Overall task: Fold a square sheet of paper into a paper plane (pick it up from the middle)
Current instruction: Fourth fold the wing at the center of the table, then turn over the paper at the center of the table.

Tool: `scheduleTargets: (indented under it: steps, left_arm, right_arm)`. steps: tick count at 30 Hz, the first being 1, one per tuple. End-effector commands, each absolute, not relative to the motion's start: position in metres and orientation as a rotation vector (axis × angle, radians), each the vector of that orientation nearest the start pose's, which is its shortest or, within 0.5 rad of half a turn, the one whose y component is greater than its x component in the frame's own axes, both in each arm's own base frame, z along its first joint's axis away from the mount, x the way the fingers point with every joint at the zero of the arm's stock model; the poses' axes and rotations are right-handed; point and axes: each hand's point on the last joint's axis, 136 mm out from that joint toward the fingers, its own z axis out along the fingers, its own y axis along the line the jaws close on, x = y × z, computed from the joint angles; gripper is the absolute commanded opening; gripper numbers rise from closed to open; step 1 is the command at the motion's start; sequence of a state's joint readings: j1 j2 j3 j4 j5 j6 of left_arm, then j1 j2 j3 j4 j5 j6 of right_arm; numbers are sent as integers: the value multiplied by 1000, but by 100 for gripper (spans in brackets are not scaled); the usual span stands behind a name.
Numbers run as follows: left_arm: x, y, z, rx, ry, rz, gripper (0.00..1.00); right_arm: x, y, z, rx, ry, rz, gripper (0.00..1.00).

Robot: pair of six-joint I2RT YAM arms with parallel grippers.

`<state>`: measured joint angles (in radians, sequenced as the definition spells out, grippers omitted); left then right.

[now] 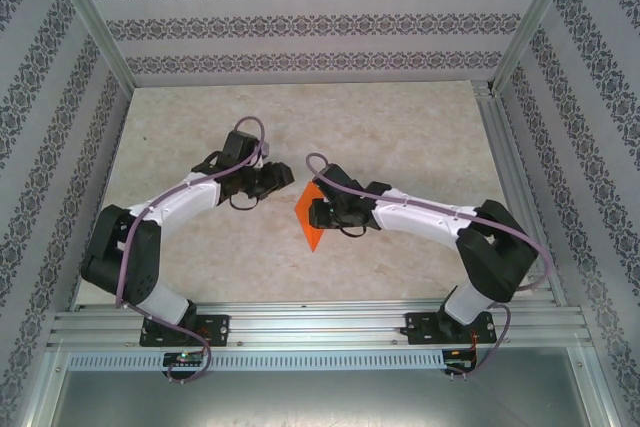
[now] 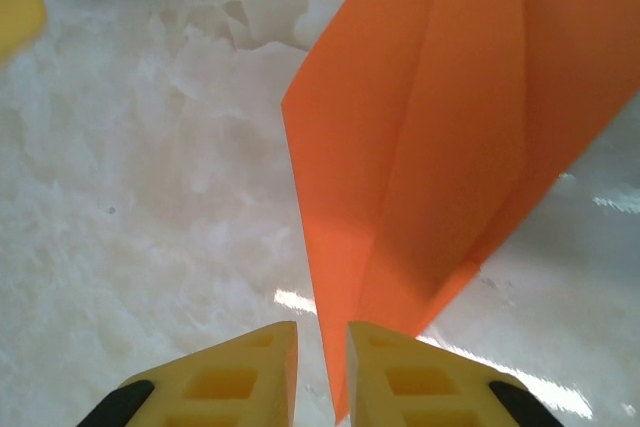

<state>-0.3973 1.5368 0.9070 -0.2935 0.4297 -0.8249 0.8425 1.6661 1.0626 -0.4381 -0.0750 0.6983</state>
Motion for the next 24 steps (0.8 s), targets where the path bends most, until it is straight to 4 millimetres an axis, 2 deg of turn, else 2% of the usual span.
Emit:
scheduleTargets:
  steps: [1, 4, 8, 11, 16, 24]
  left_arm:
    - [313, -216, 97, -415, 2639, -1063, 51]
    - [302, -215, 90, -445, 2635, -1110, 53]
    - [292, -224, 90, -439, 2624, -1194, 54]
    - [284, -232, 87, -411, 2648, -1216, 55]
    - [273, -244, 78, -392, 2691, -1216, 55]
    - [263, -259, 65, -355, 2739, -1211, 58]
  right_arm:
    - [271, 308, 63, -284, 2769, 463, 16]
    - [278, 301, 49, -237, 2798, 460, 12]
    - [281, 289, 43, -190, 2806, 473, 12]
    - [282, 293, 33, -178, 2832, 603, 10]
    - [286, 285, 19, -161, 2855, 589, 10]
    - [282, 268, 9, -132, 2882, 531, 11]
